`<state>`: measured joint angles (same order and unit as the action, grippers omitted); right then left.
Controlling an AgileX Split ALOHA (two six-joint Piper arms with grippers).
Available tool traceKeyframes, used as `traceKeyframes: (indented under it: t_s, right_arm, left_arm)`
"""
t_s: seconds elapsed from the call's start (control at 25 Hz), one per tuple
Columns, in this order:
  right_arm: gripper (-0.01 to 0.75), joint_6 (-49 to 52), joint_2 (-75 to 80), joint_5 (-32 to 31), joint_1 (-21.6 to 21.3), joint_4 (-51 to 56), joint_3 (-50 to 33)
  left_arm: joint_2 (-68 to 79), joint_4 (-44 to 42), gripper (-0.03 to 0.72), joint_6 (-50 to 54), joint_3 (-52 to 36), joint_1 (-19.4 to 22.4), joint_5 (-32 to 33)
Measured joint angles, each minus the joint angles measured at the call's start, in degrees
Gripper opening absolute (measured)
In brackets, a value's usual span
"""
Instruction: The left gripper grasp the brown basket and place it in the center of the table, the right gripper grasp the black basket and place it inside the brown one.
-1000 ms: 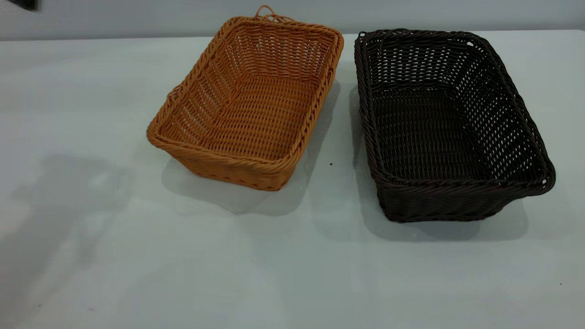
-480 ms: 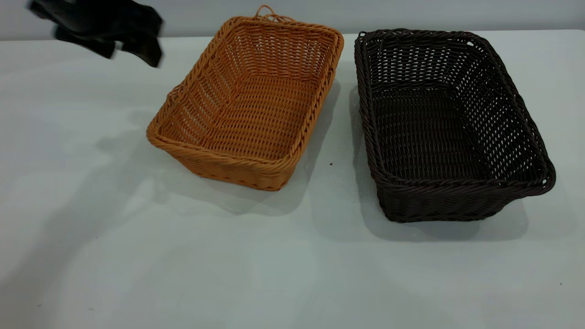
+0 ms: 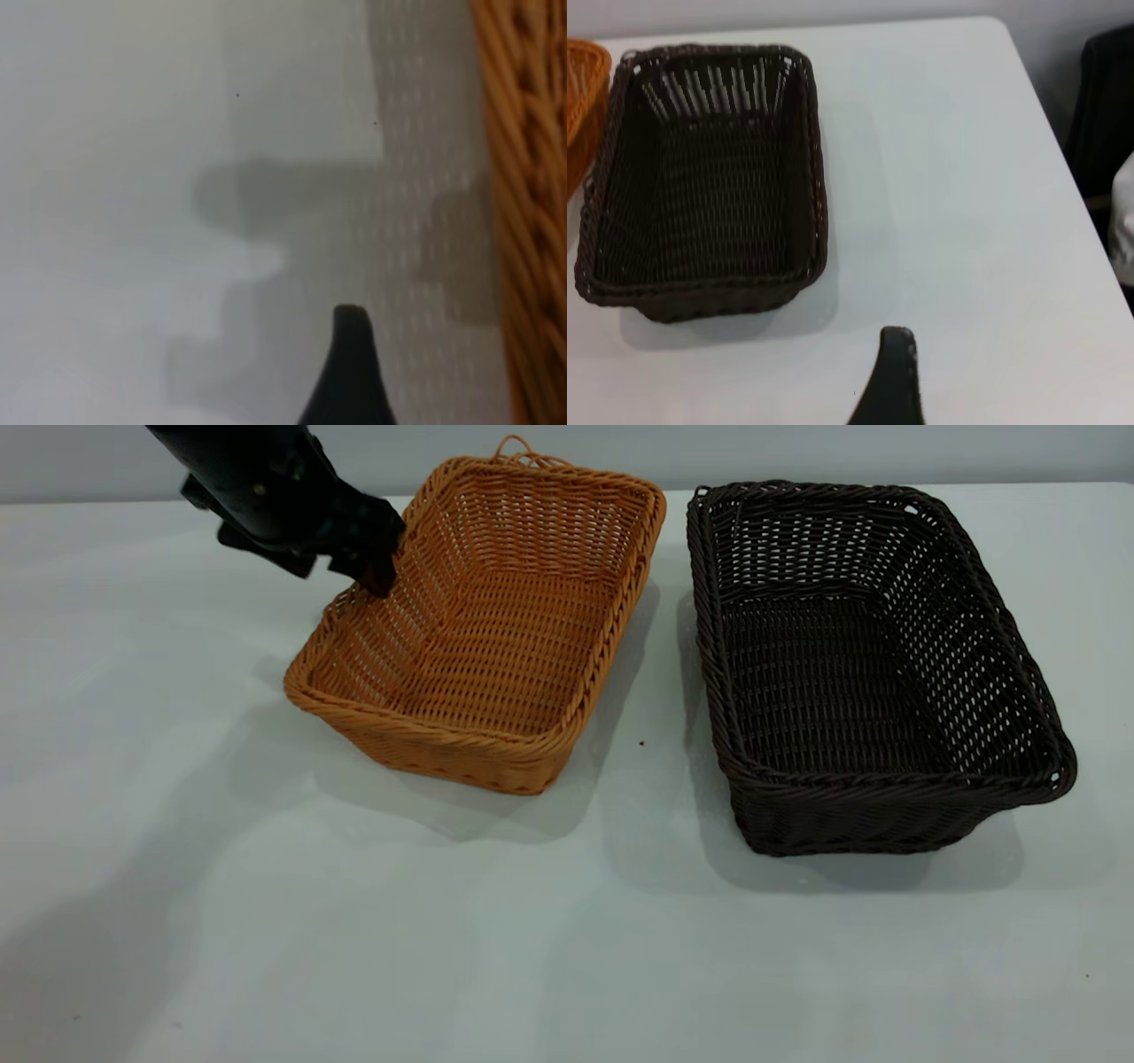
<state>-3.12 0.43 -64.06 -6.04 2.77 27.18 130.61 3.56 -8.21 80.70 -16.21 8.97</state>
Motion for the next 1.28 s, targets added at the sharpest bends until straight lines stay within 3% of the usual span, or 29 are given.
traceKeyframes:
  t_s: [0.24, 0.56, 1.04, 1.28]
  right_arm:
    - [0.591, 0.00, 8.37, 1.45, 0.00, 0.32, 0.37]
    - [0.591, -2.44, 28.17, 7.99, 0.00, 11.94, 3.61]
    - [0.591, -7.76, 62.20, 11.34, 0.00, 41.99, 3.95]
    - [0.591, -4.28, 74.46, 11.48, 0.00, 46.58, 4.36]
  left_arm:
    - [4.95, 0.36, 0.421, 0.16, 4.13, 0.00, -0.48]
    - [6.49, 0.61, 0.100, 0.51, 4.49, -0.38, -4.03]
    - [-3.87, -0.07, 0.081, 0.23, 4.97, 1.21, -2.48]
    - [-6.40, -0.07, 0.081, 0.08, 4.97, 1.30, -2.48]
